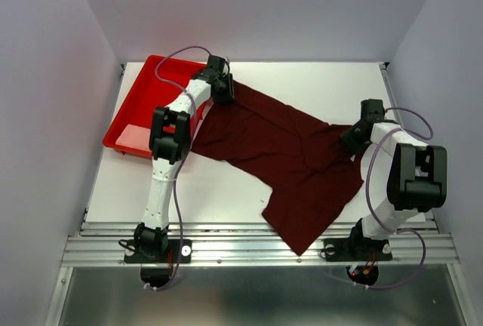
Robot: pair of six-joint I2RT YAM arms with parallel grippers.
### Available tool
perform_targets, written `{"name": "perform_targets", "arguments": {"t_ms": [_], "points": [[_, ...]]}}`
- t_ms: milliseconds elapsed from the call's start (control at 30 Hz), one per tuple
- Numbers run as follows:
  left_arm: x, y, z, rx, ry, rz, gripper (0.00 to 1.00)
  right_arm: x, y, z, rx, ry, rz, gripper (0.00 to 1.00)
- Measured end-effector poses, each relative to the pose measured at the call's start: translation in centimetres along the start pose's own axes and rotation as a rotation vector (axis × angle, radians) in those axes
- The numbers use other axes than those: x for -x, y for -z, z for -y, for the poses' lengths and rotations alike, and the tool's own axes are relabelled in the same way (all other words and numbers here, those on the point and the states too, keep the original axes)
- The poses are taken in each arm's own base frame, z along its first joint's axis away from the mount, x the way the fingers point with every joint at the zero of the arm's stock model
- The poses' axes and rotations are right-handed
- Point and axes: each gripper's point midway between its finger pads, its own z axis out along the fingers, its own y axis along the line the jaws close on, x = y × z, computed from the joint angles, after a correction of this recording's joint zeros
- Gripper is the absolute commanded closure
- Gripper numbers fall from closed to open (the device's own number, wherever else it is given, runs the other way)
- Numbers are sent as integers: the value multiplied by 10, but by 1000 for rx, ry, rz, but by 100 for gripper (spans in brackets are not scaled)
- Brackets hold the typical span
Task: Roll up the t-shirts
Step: Fold the T-shirt at the center of the board.
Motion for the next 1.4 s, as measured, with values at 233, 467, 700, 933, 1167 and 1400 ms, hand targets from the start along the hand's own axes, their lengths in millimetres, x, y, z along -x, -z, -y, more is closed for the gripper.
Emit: {"name": "perform_targets", "arguments": {"t_ms": [233, 467, 700, 933, 1167, 1400], "points": [[0, 7, 1, 3, 11, 3, 41, 11, 45, 9, 8, -2, 99, 51], [17, 13, 2, 26, 50, 48, 44, -5, 78, 31, 13, -3, 119, 49], [14, 13, 1, 43, 66, 58, 44, -19, 95, 46, -3, -1, 104, 48], [-15, 36, -1, 75, 58, 2, 44, -23, 99, 48, 0, 0, 89, 48], [-18, 65, -5, 147, 24, 24, 45, -25, 101, 46, 17, 8, 80, 48], [-33, 77, -32, 221, 26, -1, 46, -25, 106, 42, 42, 17, 82, 48]]}}
